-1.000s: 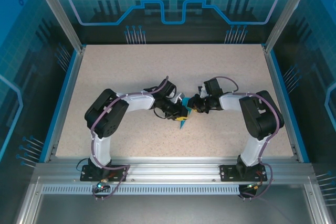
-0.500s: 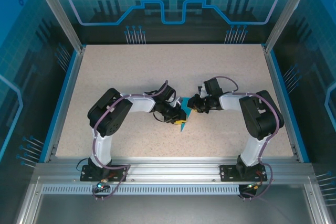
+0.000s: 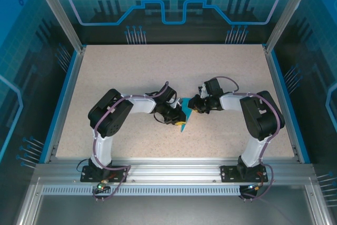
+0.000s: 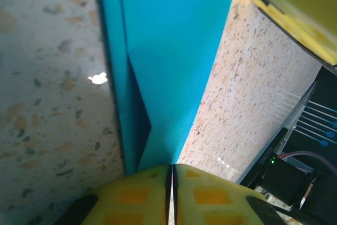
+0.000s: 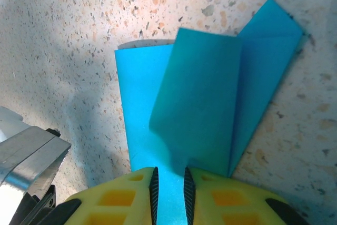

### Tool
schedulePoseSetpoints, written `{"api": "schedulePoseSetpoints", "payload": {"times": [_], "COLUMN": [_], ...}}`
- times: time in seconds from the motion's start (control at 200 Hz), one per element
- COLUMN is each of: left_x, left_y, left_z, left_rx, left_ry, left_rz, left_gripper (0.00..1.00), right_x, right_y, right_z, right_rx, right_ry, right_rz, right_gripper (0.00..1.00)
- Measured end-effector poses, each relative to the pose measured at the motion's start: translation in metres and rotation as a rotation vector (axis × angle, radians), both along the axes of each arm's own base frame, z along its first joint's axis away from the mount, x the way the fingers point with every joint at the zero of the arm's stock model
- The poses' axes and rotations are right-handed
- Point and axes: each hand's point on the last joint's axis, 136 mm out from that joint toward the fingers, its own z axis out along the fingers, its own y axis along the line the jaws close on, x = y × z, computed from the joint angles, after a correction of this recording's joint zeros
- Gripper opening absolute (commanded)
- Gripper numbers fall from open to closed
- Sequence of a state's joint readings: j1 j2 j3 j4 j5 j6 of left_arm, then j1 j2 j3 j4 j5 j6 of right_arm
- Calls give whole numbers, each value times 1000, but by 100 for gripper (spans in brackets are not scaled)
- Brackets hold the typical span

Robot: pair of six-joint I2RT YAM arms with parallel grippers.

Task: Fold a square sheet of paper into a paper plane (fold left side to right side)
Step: Fold the wing for the fifth time at the center of the table.

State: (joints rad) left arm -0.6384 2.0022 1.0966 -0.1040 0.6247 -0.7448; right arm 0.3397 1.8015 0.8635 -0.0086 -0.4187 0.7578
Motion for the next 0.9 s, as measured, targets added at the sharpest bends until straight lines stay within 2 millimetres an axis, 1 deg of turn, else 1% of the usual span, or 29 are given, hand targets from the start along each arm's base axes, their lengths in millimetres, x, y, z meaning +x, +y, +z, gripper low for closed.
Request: {"api": "schedulePoseSetpoints", "payload": {"times": [0.095,0.155,0.28,0.385,0.495,0.64,0.765,0.9], "left_x": [0,0,0,0,0,0,0,0], "left_y": [1,1,1,1,1,1,1,1], "left_z": [-1,-2,-2,-2,-2,-2,-2,-2], "left_rx": [9,13,16,17,17,17,19,21], "left_ry": [8,11,9,9,8,8,8,9], "left_rz": [12,15,16,16,17,16,16,16], "left_gripper": [3,0,0,0,0,0,0,0], "right_x": [-3,-4,-6,-12,-23,-40,-41,-44], "right_y": [-3,-6,-7,-8,-8,3,12,17], "right_z": [3,9,26,34,29,21,21,12], "right_rx": [-7,-9,5,18,23,35,50,47], "right_ry": [-13,-30,-78,-103,-91,-65,-75,-53], "right_rz": [-5,-7,-8,-5,8,49,70,87], "right_gripper": [15,13,9,7,6,6,6,6]}}
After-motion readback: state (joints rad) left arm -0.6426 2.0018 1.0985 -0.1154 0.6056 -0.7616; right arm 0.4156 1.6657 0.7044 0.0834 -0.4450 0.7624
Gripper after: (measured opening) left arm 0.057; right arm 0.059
